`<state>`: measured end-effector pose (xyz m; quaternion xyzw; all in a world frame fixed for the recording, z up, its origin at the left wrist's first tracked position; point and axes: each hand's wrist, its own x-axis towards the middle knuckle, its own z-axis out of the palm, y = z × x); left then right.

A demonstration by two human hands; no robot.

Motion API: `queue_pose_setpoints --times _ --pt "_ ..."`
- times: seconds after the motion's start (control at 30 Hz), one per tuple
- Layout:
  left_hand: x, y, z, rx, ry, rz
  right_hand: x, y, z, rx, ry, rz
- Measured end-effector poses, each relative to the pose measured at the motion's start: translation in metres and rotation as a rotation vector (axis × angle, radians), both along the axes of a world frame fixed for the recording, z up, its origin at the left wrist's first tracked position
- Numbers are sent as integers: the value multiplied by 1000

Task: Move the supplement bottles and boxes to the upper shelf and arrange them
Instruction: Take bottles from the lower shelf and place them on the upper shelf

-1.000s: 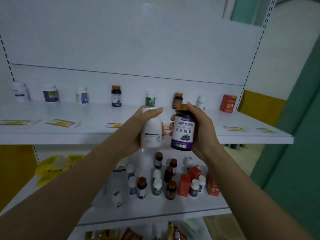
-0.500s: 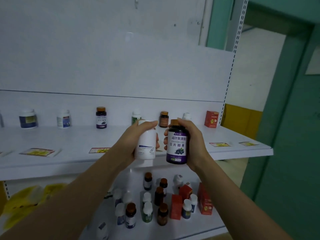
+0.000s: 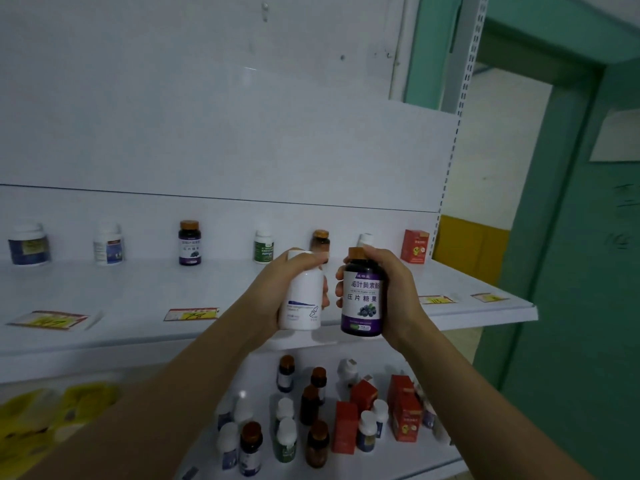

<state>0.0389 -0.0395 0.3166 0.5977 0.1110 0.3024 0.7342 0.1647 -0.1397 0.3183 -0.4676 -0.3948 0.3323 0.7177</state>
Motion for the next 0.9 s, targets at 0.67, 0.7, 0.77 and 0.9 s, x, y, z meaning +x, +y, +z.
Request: queue_pose_setpoints --times 0.67,0.7,0.77,0.9 --pt "-146 85 8 111 103 450 -80 155 11 -8 -46 348" --pt "-152 94 7 117 116 458 -81 167 11 -22 -73 339" --pt "-162 118 7 130 136 483 -83 195 14 -46 -124 313" --pt "-177 174 13 157 119 470 -78 249 19 -82 -173 215"
